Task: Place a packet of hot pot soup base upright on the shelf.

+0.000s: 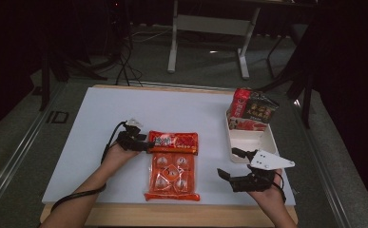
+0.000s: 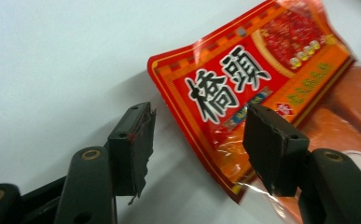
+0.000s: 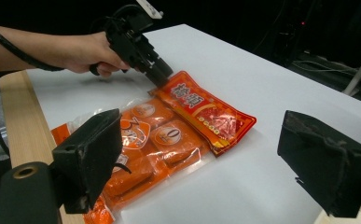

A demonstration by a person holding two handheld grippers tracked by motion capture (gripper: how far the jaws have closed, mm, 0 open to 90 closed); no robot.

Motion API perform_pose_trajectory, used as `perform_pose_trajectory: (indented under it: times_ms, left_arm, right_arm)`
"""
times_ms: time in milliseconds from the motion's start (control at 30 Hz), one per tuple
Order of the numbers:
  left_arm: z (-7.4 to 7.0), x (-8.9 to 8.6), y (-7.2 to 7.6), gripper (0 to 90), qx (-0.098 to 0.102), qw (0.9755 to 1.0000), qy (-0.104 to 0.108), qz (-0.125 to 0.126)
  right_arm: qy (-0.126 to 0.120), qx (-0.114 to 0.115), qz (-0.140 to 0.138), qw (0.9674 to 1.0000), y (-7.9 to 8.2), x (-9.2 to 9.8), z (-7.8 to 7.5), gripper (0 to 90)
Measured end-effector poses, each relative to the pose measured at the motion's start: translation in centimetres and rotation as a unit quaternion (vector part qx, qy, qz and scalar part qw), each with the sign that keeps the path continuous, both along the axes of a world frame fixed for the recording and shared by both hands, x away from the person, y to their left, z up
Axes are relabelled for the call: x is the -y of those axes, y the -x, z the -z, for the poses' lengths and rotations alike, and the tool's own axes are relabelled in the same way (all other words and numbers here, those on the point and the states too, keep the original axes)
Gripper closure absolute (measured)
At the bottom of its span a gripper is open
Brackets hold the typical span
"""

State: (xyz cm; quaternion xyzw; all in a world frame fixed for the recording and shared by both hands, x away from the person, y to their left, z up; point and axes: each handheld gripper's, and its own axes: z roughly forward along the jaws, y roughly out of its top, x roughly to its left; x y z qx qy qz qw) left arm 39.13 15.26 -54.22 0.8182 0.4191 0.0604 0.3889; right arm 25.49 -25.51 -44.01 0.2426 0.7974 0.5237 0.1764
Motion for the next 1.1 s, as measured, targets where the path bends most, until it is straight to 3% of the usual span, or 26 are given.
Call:
perform_pose_trajectory:
  times_ms: [133, 167, 333, 400, 567, 600, 667, 733, 767, 800, 933, 967, 1100]
  left_arm:
    - [0.5, 0.5, -0.2, 49.4, -0.008, 0.9999, 0.001, 0.01]
    - [0.6, 0.8, -0.1, 54.6, -0.009, 0.9998, 0.007, 0.017]
    - [0.6, 1.5, -0.5, 59.9, -0.017, 0.9991, 0.02, 0.032]
    - [0.7, 1.9, -0.5, 68.2, -0.021, 0.9986, 0.024, 0.042]
    - [0.5, 2.8, -0.2, 78.4, -0.02, 0.9985, 0.019, 0.047]
    - [0.5, 3.0, 0.0, 84.3, -0.019, 0.9984, 0.016, 0.05]
    - [0.3, 3.2, 0.2, 88.0, -0.009, 0.9987, 0.002, 0.049]
    - [0.3, 3.2, 0.2, 88.3, -0.009, 0.9987, 0.002, 0.049]
    - [-0.2, 3.4, 0.3, 88.7, 0.0, 0.9988, -0.012, 0.048]
    - [-0.3, 3.4, 0.4, 88.9, 0.002, 0.9988, -0.012, 0.047]
    - [-0.8, 3.3, 0.5, 89.0, 0.007, 0.9989, -0.006, 0.046]
    - [-1.7, 3.0, 0.8, 89.0, 0.014, 0.9988, 0.006, 0.047]
    - [-2.7, 3.0, 1.1, 89.0, 0.024, 0.9984, 0.011, 0.051]
  right_arm:
    - [0.002, 0.001, -0.001, 1.0, 0.0, -0.1, 0.0, 13.6]
    - [0.006, -0.001, -0.005, 1.0, 0.0, -0.2, 0.1, 13.6]
    - [0.004, -0.003, -0.008, 1.0, 0.0, -0.3, 0.2, 13.8]
    - [0.005, -0.003, -0.008, 1.0, 0.0, -0.3, 0.2, 13.8]
    - [0.007, -0.006, -0.009, 0.9999, -0.1, -0.4, 0.2, 14.1]
    - [0.007, -0.007, -0.009, 0.9999, -0.1, -0.4, 0.3, 14.1]
    - [0.006, -0.007, -0.011, 0.9999, -0.1, -0.4, 0.3, 14.5]
    - [0.007, -0.009, -0.011, 0.9999, -0.1, -0.4, 0.3, 14.5]
    - [0.008, -0.01, -0.012, 0.9998, -0.1, -0.5, 0.3, 14.8]
    - [0.009, -0.01, -0.012, 0.9998, -0.1, -0.5, 0.3, 14.8]
    - [0.009, -0.01, -0.013, 0.9998, -0.1, -0.5, 0.3, 14.8]
    - [0.01, -0.01, -0.015, 0.9998, -0.2, -0.5, 0.3, 15.2]
    - [0.01, -0.015, -0.017, 0.9997, -0.2, -0.6, 0.3, 17.6]
